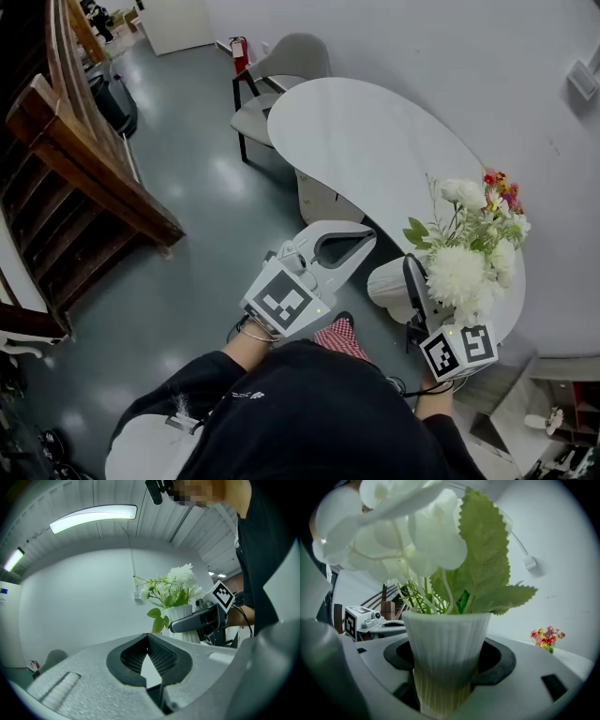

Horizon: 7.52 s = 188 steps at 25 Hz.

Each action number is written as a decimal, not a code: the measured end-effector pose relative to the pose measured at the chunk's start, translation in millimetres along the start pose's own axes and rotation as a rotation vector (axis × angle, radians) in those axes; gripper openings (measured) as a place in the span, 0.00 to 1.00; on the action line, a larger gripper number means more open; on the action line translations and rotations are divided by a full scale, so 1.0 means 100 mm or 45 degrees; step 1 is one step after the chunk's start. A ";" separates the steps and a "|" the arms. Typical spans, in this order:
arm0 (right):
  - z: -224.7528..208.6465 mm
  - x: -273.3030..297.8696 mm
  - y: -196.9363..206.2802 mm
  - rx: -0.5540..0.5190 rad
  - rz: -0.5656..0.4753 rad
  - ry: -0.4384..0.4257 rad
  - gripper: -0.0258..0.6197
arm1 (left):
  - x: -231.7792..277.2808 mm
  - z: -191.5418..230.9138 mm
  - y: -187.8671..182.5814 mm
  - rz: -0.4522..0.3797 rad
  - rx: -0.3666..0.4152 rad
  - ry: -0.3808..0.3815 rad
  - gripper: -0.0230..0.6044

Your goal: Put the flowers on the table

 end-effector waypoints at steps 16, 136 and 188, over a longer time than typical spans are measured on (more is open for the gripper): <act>-0.31 0.08 0.19 0.013 -0.042 -0.073 0.57 | 0.21 -0.07 0.10 -0.026 0.048 -0.062 0.03; -0.01 0.09 0.09 0.028 -0.062 0.174 0.57 | 0.29 0.21 0.01 -0.084 0.063 0.202 0.03; -0.07 0.11 0.12 0.007 -0.097 0.107 0.57 | 0.23 0.15 0.02 -0.085 0.120 0.147 0.03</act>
Point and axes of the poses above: the fingertips, and each gripper's own axes: x forward along the fingers, z to its left, y out of its underside, the point moved 7 cm from there along -x, backward along the fingers, and after that the axes turned 10 degrees about -y, right-handed, at the moved point
